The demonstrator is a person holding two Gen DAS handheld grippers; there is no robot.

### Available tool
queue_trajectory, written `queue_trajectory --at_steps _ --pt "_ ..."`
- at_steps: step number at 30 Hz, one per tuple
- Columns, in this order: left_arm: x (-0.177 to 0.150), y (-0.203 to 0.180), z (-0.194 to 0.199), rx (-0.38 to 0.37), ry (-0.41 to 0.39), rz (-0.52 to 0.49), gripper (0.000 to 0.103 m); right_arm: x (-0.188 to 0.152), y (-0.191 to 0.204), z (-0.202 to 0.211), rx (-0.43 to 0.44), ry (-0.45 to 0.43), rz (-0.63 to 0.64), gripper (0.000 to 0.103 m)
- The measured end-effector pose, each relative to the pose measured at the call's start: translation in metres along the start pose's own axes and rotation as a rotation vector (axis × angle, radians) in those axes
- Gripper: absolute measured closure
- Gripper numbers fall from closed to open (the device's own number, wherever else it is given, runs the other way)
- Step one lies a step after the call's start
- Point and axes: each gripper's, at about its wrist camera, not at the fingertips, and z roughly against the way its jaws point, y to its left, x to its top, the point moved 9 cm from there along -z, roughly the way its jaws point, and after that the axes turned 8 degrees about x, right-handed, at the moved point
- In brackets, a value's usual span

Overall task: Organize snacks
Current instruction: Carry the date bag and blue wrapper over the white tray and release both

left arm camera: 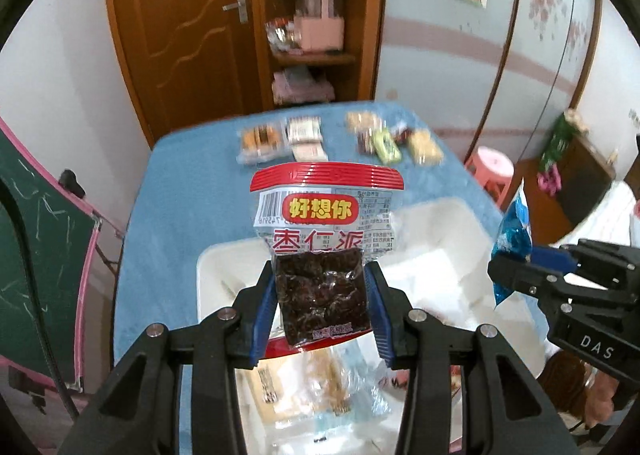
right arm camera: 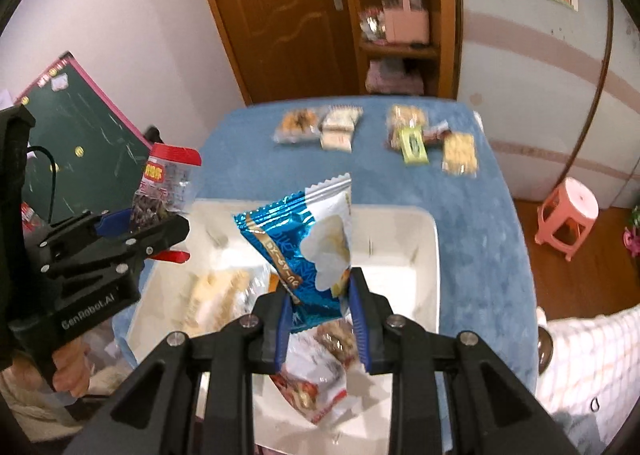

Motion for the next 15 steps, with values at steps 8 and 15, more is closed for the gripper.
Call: queue_trajectory --at_steps 8,15 --pt "-0.022 -0.016 -0.022 0.011 0.101 -0.049 0.024 -0.021 -0.006 -0.022 -0.021 0.055 -0.055 0.054" --pt "-0.024 -0.010 -0.028 0.007 0.122 -0.012 0.023 -0.024 -0.005 -0.032 0.000 0.081 -0.076 0.054"
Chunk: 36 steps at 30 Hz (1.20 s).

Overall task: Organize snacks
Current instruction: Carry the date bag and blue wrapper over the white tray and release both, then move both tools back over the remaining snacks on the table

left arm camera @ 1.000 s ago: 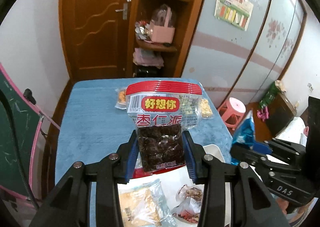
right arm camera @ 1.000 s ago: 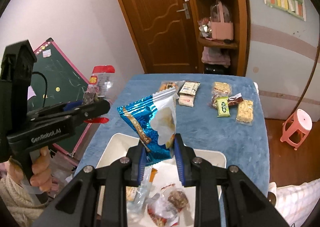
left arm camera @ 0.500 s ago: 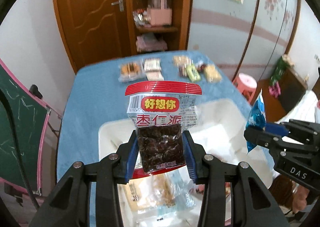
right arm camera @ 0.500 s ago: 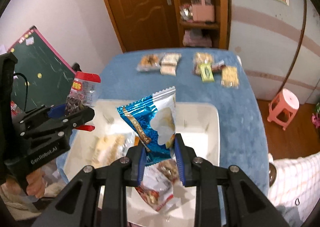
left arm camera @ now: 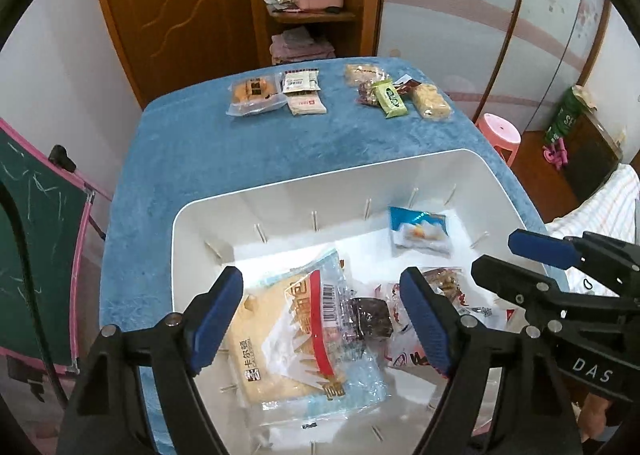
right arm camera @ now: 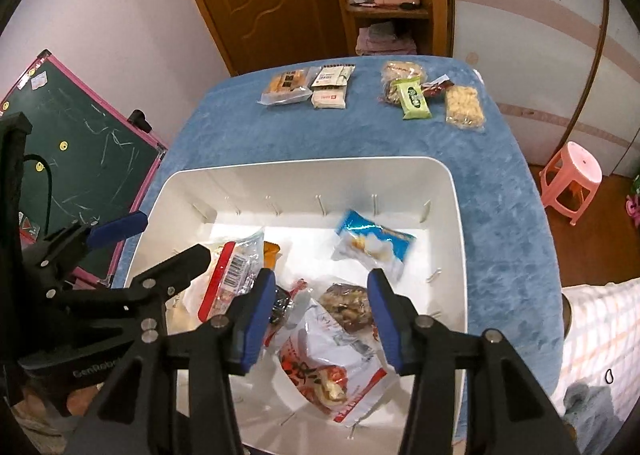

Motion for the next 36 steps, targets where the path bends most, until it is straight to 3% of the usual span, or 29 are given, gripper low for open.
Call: queue_trajectory --at_steps 26,32,36 --pt "0.001 -0.004 -0.020 0.008 0.049 0.023 0.023 -0.004 -0.009 -0.019 0.038 0.046 -0.040 0.054" --pt "0.016 -0.009 -0.018 0.012 0.023 0.008 0.023 0.005 -0.016 -0.015 0.032 0.025 -0.033 0.054" --pt "0.044 -0.013 -0.010 0.008 -0.016 -0.009 0.023 0.019 -0.028 -0.006 0.023 -0.002 -0.040 0.054"
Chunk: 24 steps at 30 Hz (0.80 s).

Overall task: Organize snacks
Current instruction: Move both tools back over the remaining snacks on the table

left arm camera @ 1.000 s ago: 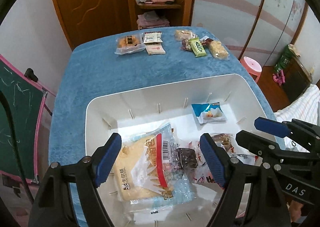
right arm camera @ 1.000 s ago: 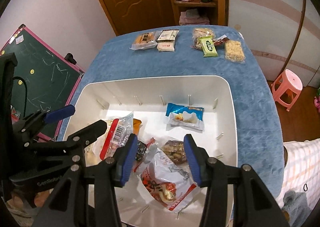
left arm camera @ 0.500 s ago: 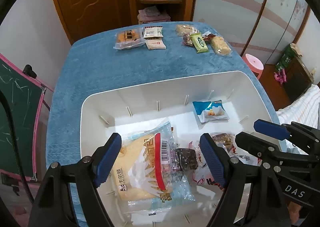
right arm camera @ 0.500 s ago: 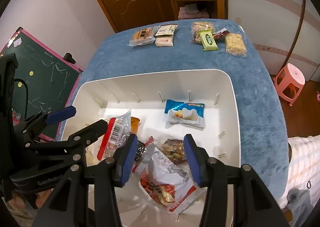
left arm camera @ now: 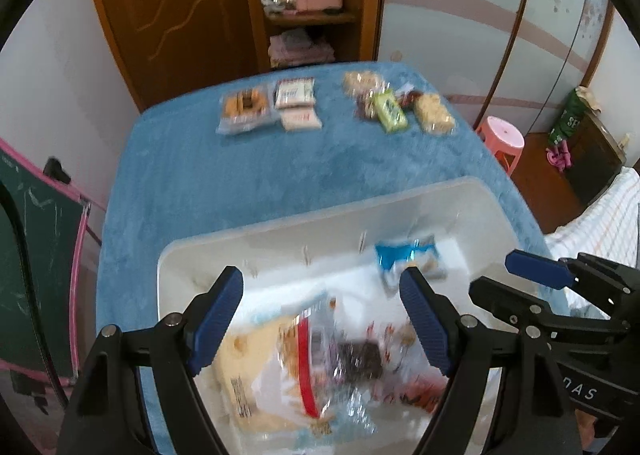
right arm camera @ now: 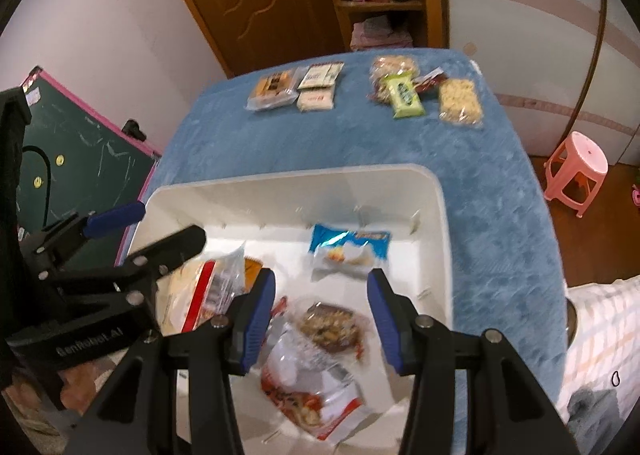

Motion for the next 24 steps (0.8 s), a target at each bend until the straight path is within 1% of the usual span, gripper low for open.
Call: queue_trajectory --at_steps 2,5,6,8,10,14,17,19,20,22,24 --pt "0.018 -0.002 0.005 -0.001 -0.025 -0.007 0.023 0.014 -0.009 0.010 -0.011 -0.027 -0.003 0.054" --pt "0.055 -0.007 0.014 0.002 -0.072 -0.023 0.023 0.037 -0.022 0.025 -0.033 -0.057 -0.005 0.054" --pt "0.072 -0.009 0.018 0.008 -0.097 -0.032 0.023 0.047 -0.027 0.031 -0.040 -0.068 -0.004 0.054" --pt "0.098 -0.013 0.022 0.020 -0.126 -0.046 0.023 0.074 -0.040 0.047 -0.060 -0.100 -0.010 0.054" --pt "0.130 -0.019 0.023 0.011 -0.140 -0.048 0.023 0.099 -0.054 0.060 -0.092 -0.127 -0.017 0.054" --pt "0.193 -0.027 0.019 -0.001 -0.169 -0.004 0.023 0.157 -0.084 0.086 -0.181 -0.197 -0.029 0.054" --pt "0.231 -0.038 0.006 -0.011 -0.160 0.006 0.023 0.201 -0.111 0.092 -0.197 -0.214 -0.068 0.054" --pt "0.253 -0.045 -0.010 0.016 -0.152 0.009 0.023 0.223 -0.126 0.086 -0.195 -0.206 -0.085 0.054" --pt "0.263 -0.050 -0.022 0.023 -0.146 0.009 0.023 0.229 -0.133 0.083 -0.201 -0.201 -0.088 0.051" --pt "0.270 -0.058 -0.045 0.025 -0.118 0.016 0.023 0.242 -0.150 0.066 -0.222 -0.175 -0.097 0.047" --pt "0.273 -0.069 -0.076 0.008 -0.063 0.032 0.023 0.245 -0.165 0.045 -0.225 -0.140 -0.110 0.047"
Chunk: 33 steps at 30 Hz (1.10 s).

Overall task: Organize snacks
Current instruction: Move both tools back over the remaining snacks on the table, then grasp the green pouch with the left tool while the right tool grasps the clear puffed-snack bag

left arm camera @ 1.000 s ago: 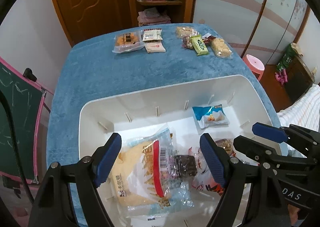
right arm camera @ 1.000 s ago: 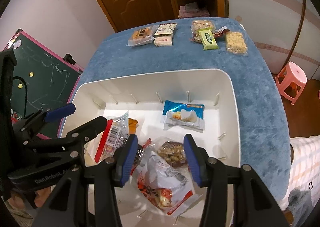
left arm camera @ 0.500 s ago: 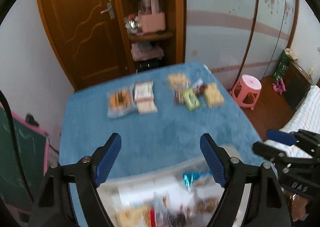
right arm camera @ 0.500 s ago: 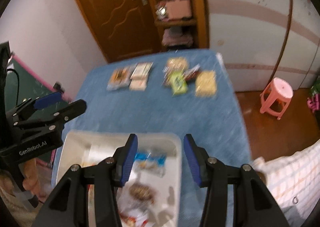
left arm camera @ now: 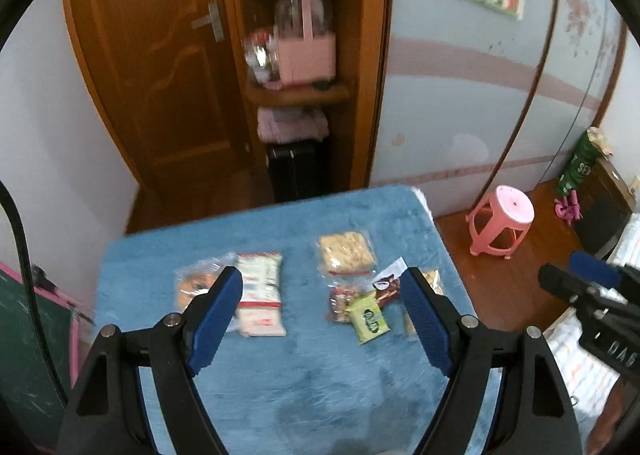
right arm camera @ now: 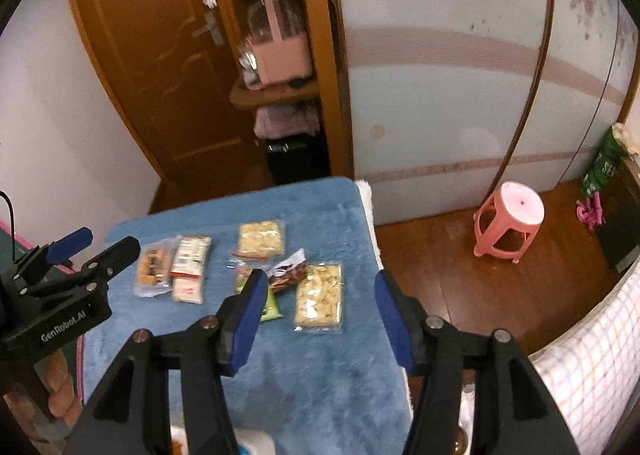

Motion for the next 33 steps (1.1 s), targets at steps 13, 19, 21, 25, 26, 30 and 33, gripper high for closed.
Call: queue_trajectory --at_steps 13,19,21,25,26,30,33 --pt "-0.075 -0.049 -0.163 0.109 0.271 -0.027 0.027 -0.066 -0.025 -0.157 0.072 0.264 -0.102 0.047" --pt "-0.084 -0.048 -0.181 0.098 0.292 -0.019 0.027 -0.078 -0.028 -0.176 0.133 0.266 -0.146 0.047" --pt "-0.084 -0.047 -0.182 0.092 0.293 -0.008 0.027 -0.077 -0.027 -0.179 0.141 0.257 -0.151 0.047" --pt "-0.086 -0.044 -0.183 0.078 0.301 0.016 0.026 -0.077 -0.029 -0.183 0.147 0.244 -0.154 0.046" --pt "-0.088 -0.043 -0.183 0.074 0.309 0.022 0.026 -0.077 -0.030 -0.185 0.152 0.243 -0.156 0.044" --pt "-0.087 -0.036 -0.180 0.061 0.309 0.039 0.026 -0.076 -0.029 -0.190 0.150 0.231 -0.144 0.043" --pt "-0.090 -0.030 -0.174 0.039 0.312 0.066 0.026 -0.076 -0.025 -0.195 0.124 0.243 -0.108 0.038"
